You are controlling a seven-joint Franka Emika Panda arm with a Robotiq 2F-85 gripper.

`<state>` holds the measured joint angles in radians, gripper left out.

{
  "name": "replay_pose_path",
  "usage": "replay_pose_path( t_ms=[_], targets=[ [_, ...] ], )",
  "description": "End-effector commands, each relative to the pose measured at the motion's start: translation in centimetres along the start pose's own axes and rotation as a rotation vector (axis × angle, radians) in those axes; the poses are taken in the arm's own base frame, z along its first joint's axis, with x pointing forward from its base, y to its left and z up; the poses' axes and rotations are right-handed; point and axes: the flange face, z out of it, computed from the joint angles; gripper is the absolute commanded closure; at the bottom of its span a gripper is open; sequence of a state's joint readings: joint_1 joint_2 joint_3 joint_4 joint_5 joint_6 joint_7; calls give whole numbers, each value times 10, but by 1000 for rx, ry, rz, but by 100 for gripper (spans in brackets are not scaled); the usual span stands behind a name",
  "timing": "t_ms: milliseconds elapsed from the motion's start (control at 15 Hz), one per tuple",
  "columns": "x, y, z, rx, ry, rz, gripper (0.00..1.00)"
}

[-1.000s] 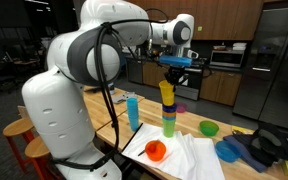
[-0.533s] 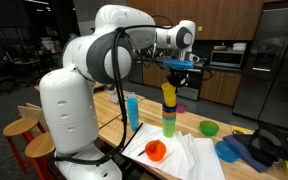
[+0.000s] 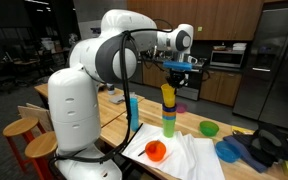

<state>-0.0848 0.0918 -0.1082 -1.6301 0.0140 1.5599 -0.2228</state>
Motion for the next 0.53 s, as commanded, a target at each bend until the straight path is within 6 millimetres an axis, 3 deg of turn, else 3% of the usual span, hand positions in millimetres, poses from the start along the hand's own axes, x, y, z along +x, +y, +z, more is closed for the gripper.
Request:
replay_pose_path(
  t_ms=[0, 67, 133, 200, 400, 467],
  targets=[
    [5, -11, -3, -2, -27, -35, 99],
    [4, -14, -2, -6, -39, -45, 70],
    [4, -9, 3, 2, -21, -21, 69],
    [4, -11, 4, 2, -24, -23, 90],
    [5, -11, 6, 2, -27, -23, 71],
    [5, -10, 6, 2, -27, -22, 69]
  ],
)
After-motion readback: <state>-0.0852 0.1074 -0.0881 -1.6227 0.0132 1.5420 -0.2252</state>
